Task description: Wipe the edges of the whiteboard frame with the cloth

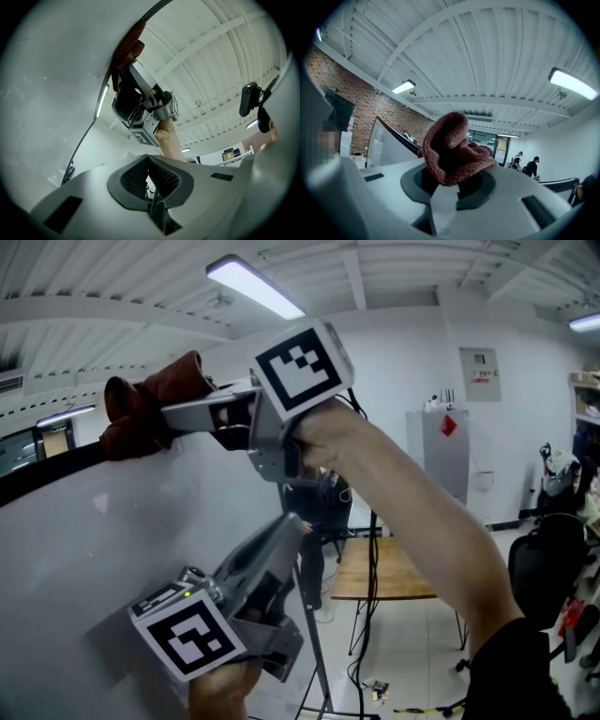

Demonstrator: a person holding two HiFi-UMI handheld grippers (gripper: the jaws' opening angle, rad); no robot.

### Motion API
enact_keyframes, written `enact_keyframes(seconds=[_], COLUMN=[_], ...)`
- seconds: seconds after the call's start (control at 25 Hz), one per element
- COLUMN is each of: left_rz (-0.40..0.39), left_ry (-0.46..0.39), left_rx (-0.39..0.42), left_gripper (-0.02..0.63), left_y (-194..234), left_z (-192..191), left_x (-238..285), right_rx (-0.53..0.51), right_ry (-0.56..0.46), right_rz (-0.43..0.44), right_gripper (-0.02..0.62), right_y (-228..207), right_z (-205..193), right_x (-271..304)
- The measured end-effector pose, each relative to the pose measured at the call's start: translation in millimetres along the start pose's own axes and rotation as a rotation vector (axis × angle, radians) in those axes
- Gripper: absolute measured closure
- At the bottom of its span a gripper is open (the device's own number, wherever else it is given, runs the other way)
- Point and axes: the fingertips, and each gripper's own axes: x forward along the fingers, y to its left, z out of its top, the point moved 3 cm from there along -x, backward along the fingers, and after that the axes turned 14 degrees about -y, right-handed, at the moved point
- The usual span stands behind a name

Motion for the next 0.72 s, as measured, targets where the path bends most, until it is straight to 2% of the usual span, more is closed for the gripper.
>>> enact_keyframes(seconds=[0.16, 0.4, 0.72], left_rz=[-0.011, -0.014, 0.062], left_ry=[0.017, 0.042, 0.026], left_rx=[-0.013, -0.002, 0.070], left_gripper=[0.609, 0.609, 0.609], left_y=[1.7, 42.7, 65.7], left_z=[-2.5, -27.9, -75.3], left_x=[0.1, 34.4, 106.4], right_rx=[0.042, 0.036, 0.011], right_ry=[-0.011, -0.008, 0.018], right_rz=[-0.019, -0.022, 0.065], right_gripper=[0.517, 0.517, 0.517], right_y=[-5.3, -56.1, -97.4], right_z=[-3.5, -20.8, -15.5], right_x=[-1.8, -27.3, -92.6])
